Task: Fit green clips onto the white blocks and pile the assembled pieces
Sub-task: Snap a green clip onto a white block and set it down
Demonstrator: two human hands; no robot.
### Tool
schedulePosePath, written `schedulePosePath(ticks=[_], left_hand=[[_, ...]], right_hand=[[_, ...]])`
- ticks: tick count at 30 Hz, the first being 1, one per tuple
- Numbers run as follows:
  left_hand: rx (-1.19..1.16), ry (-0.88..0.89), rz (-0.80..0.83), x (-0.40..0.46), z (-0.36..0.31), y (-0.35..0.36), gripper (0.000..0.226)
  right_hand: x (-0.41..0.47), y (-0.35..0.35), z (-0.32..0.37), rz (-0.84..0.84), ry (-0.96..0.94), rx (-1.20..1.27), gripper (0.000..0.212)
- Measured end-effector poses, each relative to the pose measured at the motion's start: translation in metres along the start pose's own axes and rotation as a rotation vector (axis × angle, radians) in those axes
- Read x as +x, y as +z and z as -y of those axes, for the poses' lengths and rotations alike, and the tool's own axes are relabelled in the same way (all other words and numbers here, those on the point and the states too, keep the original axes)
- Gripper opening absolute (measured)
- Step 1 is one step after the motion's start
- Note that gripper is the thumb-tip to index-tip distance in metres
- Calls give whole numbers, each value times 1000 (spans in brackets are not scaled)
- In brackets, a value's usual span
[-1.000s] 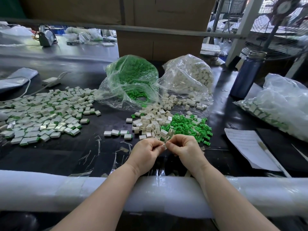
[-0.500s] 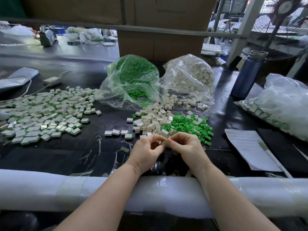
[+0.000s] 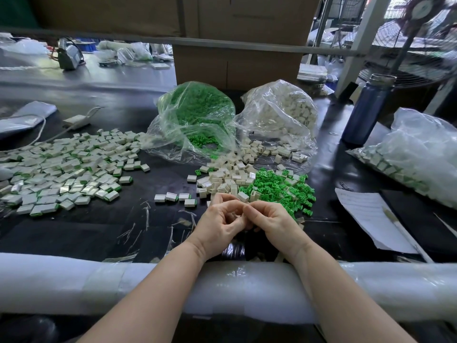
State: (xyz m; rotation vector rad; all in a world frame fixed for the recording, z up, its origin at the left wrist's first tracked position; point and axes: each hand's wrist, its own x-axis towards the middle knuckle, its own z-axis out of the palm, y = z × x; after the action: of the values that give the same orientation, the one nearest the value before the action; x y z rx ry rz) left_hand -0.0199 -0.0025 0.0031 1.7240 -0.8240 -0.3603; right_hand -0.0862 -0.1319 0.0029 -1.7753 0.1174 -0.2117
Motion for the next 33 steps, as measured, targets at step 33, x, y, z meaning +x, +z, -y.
schedulePosePath(ticks=[33], left_hand=[[168, 19, 76, 1, 2, 3, 14]], right_hand=[[-2, -1, 0, -53, 8, 95, 15]])
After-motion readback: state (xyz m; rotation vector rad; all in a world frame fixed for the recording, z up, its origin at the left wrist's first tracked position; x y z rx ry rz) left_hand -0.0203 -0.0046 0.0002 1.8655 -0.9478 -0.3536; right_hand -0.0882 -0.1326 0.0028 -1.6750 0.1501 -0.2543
